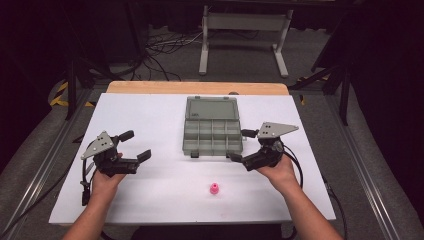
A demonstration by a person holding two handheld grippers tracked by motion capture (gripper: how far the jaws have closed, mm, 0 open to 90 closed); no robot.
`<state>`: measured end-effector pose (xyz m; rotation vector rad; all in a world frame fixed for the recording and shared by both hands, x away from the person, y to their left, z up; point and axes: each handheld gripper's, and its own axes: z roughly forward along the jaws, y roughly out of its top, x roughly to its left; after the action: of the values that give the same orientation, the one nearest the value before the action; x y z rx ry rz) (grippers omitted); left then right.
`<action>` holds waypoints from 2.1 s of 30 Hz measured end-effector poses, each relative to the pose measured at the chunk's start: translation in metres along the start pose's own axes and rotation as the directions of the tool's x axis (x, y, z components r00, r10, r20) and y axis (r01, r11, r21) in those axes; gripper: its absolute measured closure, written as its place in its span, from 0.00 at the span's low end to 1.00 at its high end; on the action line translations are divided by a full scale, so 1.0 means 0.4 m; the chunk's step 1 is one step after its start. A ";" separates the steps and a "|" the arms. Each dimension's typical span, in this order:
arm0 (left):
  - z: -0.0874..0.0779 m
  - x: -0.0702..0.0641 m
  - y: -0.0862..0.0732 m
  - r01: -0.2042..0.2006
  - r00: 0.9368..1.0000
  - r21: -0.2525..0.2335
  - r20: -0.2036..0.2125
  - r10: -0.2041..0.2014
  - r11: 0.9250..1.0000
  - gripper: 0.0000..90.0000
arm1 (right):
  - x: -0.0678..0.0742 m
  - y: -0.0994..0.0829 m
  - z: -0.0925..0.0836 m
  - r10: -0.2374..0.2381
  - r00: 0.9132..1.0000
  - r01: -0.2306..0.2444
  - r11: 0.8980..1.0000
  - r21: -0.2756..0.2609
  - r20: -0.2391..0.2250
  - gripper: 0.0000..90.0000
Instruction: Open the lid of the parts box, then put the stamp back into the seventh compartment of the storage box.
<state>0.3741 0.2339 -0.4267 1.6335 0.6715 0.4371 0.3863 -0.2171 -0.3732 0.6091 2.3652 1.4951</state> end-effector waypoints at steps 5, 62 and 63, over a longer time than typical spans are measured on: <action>0.001 -0.005 0.001 -0.004 1.000 -0.002 -0.001 0.004 1.000 0.02 | 0.040 -0.014 0.006 -0.031 0.999 0.032 0.999 0.034 -0.033 0.07; -0.007 -0.009 0.000 -0.019 1.000 0.003 -0.009 0.019 1.000 0.02 | 0.160 -0.139 0.179 -0.119 0.965 0.196 0.920 0.339 -0.233 0.42; -0.008 -0.008 0.000 -0.021 1.000 0.002 -0.008 0.021 1.000 0.02 | 0.160 -0.139 0.180 -0.122 0.965 0.199 0.918 0.343 -0.232 0.44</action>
<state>0.3696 0.2341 -0.4259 1.6428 0.6618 0.4584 0.3514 -0.1502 -0.4548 0.3336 2.8069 1.1018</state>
